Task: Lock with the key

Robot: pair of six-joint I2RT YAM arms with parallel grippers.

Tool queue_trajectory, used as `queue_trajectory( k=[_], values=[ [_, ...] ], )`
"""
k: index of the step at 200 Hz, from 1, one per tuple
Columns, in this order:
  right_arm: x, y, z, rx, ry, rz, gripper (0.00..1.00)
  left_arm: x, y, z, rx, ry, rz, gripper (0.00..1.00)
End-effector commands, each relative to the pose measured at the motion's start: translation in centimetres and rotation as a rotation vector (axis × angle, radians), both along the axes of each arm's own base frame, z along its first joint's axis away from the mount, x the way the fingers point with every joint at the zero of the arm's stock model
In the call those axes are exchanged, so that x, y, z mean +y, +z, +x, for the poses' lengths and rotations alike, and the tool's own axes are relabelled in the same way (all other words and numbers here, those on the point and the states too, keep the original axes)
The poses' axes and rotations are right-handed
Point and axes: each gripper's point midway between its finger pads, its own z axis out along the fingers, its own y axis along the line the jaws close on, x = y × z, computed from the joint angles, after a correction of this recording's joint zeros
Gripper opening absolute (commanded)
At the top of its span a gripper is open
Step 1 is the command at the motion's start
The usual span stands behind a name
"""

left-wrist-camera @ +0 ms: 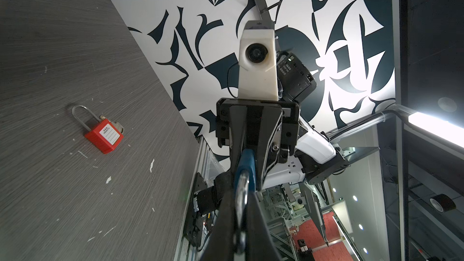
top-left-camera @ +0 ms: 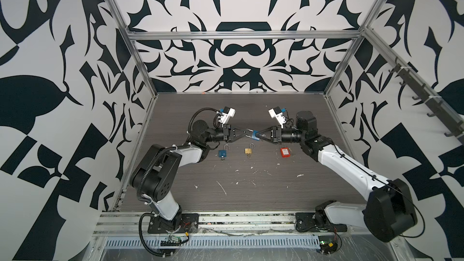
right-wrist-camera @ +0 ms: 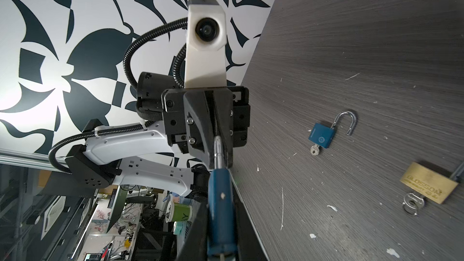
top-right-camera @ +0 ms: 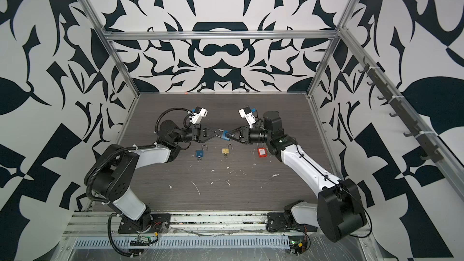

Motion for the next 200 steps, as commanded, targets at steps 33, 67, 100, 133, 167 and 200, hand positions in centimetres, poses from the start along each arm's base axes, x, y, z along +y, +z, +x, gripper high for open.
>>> queue_trajectory(
  k=[33,67,100,133,167,200],
  values=[
    [0.2,0.6,1.1,-0.079,-0.052,0.017,0.0,-1.8,3.2,-2.2,-0.121,-0.081,-0.056,0.0],
    [0.5,0.9,1.3,-0.076,-0.046,0.04,0.0,-2.6,2.9,-2.7,-0.123,-0.098,-0.049,0.0],
    [0.9,0.8,1.5,-0.075,-0.044,0.039,0.0,-3.2,2.7,-3.0,-0.124,-0.11,-0.037,0.0],
    [1.1,0.9,2.0,-0.075,-0.055,0.044,0.0,-3.4,2.8,-3.3,-0.132,-0.121,-0.037,0.0],
    [1.4,1.0,2.9,-0.08,-0.068,0.051,0.0,-4.1,2.9,-4.1,-0.139,-0.149,-0.033,0.0],
    [2.2,1.1,3.5,-0.081,-0.058,0.059,0.0,-4.6,2.8,-4.8,-0.143,-0.172,-0.028,0.0]
  ],
)
